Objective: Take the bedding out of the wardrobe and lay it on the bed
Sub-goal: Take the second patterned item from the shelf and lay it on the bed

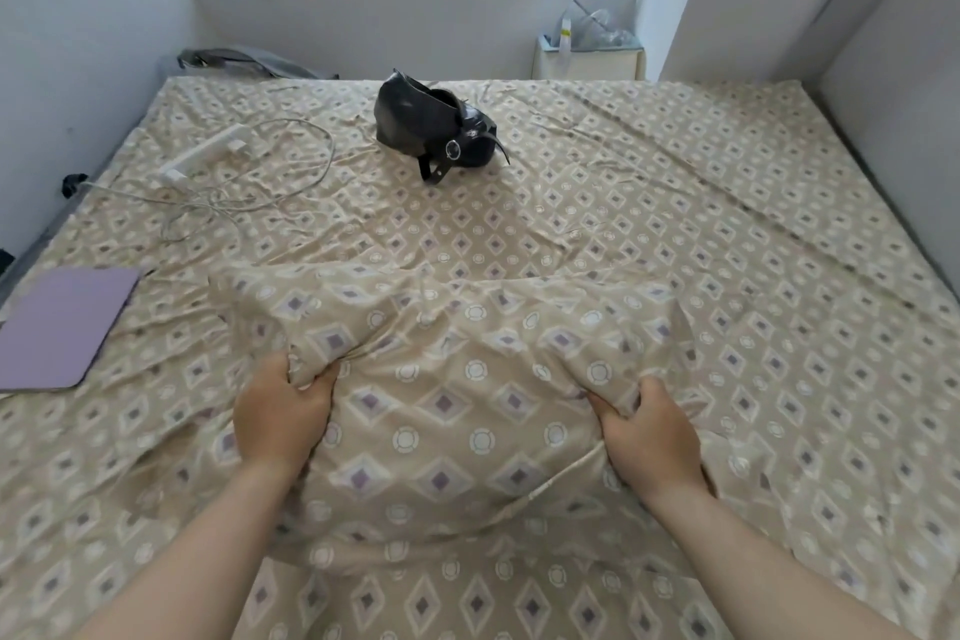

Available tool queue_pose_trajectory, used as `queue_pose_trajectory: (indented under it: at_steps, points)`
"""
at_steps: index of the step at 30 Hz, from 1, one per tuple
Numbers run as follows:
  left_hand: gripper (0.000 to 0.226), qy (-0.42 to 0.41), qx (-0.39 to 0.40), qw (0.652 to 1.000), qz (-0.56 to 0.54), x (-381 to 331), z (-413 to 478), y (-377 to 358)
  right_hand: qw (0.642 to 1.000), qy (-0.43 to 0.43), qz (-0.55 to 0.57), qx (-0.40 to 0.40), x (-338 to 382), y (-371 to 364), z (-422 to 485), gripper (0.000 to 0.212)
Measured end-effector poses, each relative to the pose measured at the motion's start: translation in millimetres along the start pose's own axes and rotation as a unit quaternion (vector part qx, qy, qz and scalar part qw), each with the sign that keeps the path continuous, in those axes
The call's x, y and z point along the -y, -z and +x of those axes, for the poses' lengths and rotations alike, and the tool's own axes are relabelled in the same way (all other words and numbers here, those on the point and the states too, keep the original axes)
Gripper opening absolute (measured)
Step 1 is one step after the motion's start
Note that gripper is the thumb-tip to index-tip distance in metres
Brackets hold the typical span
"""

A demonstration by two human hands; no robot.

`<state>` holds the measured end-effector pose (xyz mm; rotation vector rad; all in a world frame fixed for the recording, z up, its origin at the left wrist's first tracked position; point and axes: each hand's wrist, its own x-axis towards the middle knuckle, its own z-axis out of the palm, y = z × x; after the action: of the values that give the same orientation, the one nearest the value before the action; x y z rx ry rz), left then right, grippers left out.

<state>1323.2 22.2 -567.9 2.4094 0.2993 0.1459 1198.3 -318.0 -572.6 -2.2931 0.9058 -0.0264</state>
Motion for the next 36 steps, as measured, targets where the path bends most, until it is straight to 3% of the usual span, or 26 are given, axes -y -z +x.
queue_pose_trajectory:
  at_steps: [10, 16, 18, 31, 36]
  points:
    - [0.043, 0.008, 0.029, 0.999, 0.032, 48.5, 21.3, -57.7, 0.998, -0.029, 0.04, 0.038, -39.5, -58.4, 18.1, 0.054]
    - [0.083, 0.034, 0.085, 0.991, 0.093, 66.2, 32.1, -73.1, 0.997, -0.051, -0.062, 0.012, -50.8, -87.3, 28.0, 0.103]
    - [0.094, 0.04, 0.109, 0.986, 0.122, 69.8, 33.8, -75.9, 0.995, -0.053, -0.082, 0.007, -51.4, -93.7, 26.9, 0.11]
    - [0.111, 0.059, 0.156, 0.976, 0.142, 43.2, 14.3, -19.2, 0.984, -0.116, -0.079, 0.106, -23.6, -52.1, 9.1, 0.107]
    - [0.11, 0.028, 0.175, 0.97, 0.164, 18.2, -2.1, 21.8, 0.983, -0.073, -0.104, 0.133, 3.5, -14.7, -15.7, 0.09]
